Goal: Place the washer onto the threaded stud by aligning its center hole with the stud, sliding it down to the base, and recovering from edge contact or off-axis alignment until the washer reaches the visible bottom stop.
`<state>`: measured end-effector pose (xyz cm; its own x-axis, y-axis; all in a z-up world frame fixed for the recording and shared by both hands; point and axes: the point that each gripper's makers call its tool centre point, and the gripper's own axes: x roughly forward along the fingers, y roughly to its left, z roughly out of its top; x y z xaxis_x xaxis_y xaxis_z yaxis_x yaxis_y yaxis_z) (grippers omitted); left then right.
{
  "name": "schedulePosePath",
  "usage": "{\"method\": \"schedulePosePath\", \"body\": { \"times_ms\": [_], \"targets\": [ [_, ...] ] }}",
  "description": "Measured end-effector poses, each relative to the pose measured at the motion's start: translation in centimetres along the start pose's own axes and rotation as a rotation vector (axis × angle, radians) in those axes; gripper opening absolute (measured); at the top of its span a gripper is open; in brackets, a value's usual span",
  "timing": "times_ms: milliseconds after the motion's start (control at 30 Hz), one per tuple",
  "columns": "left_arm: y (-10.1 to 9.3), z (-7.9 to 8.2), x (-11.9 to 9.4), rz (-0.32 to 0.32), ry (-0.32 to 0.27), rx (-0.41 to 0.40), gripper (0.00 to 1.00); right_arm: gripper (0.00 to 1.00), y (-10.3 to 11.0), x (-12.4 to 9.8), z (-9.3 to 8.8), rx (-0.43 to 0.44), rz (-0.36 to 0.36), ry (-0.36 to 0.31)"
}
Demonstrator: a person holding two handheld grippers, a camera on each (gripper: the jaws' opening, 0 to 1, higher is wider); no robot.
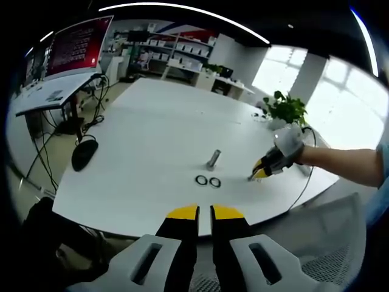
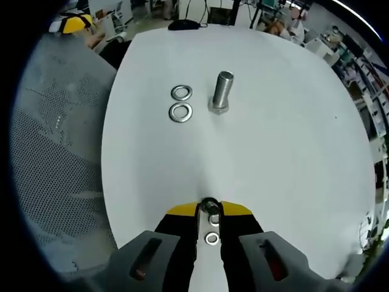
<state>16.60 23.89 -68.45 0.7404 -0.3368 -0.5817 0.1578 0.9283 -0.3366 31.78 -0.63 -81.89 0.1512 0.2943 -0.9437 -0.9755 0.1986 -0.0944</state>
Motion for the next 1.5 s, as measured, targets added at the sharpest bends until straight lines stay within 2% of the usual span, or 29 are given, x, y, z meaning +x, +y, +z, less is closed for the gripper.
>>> {"method": "schedulePosePath", "body": {
  "times_ms": [667, 733, 800, 1000, 1100, 1200, 1500],
  "targets": [
    [0.1, 0.1, 0.0, 0.005, -0.004, -0.003, 0.05, 0.15, 1.3, 1.4, -1.4, -0.015, 0.035, 0.046],
    [0.1, 0.1, 0.0, 0.005, -0.004, -0.003, 0.05, 0.19, 1.8, 1.5, -1.1, -0.007, 0.059, 0.016],
    [0.1, 0.1, 0.0, 0.005, -0.005, -0.004, 0.05, 0.25, 1.8, 1.4, -1.0, 0.004, 0.054, 0.007],
    [0.1, 0.1, 0.0, 0.005, -0.008, -0.004, 0.05, 0.28, 1.2, 1.0, -1.7, -0.02, 0.007, 0.019],
    [0.1, 0.1, 0.0, 0.005, -0.009, -0.004, 0.05, 0.27, 1.2, 0.4, -1.6, 0.019, 0.007, -0.01],
    [0.1, 0.2, -0.1, 0.004, -0.011, -0.003, 0.05, 0.27, 1.5, -0.1, -1.8, 0.095, 0.023, -0.044],
    [0.1, 0.2, 0.0, 0.003, -0.014, -0.001, 0.05, 0.26, 1.2, -0.6, -3.6, 0.15, 0.006, -0.049]
  ]
}}
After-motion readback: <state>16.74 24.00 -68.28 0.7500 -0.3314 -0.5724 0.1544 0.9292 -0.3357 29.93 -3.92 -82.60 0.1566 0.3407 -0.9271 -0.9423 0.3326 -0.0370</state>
